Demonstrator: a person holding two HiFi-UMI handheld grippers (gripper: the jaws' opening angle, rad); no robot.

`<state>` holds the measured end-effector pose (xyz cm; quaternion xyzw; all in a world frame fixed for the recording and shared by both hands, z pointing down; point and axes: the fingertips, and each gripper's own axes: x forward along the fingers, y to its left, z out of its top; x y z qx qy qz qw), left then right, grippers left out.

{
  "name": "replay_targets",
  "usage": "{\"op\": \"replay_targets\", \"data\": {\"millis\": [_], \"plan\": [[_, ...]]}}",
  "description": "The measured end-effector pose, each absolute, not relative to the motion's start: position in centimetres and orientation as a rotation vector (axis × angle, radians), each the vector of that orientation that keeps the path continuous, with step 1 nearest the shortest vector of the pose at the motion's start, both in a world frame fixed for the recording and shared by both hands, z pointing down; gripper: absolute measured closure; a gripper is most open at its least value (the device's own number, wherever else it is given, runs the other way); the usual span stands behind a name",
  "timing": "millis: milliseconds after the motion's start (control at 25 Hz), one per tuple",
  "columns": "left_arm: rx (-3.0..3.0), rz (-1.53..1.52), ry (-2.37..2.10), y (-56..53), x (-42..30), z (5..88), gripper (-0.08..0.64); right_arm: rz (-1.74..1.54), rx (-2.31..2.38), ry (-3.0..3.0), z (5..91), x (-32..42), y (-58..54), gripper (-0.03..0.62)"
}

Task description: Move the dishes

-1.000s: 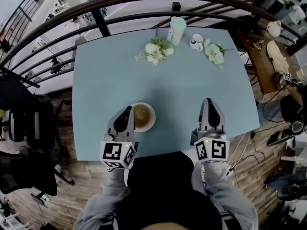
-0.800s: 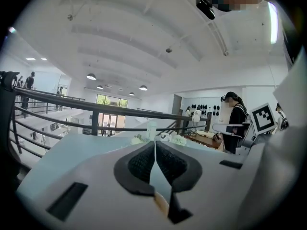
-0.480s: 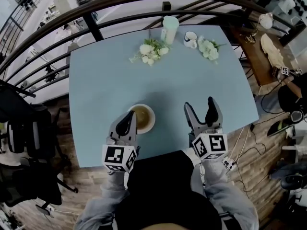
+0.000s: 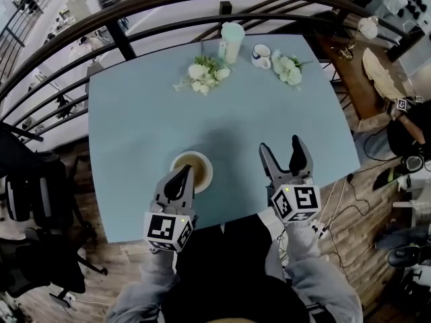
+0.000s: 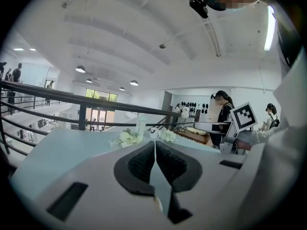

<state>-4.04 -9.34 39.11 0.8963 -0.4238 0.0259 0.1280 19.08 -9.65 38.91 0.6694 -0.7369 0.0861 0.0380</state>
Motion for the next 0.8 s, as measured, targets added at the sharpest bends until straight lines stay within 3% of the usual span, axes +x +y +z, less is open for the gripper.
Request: {"op": "replay_targets", "data": {"millis": [800], "plan": [[2.535, 0.097, -1.267, -12.7, 12.2, 40.0, 0.538, 0.457, 1.770, -2.426, 42.2, 30.8, -25.3, 0.192]]}}
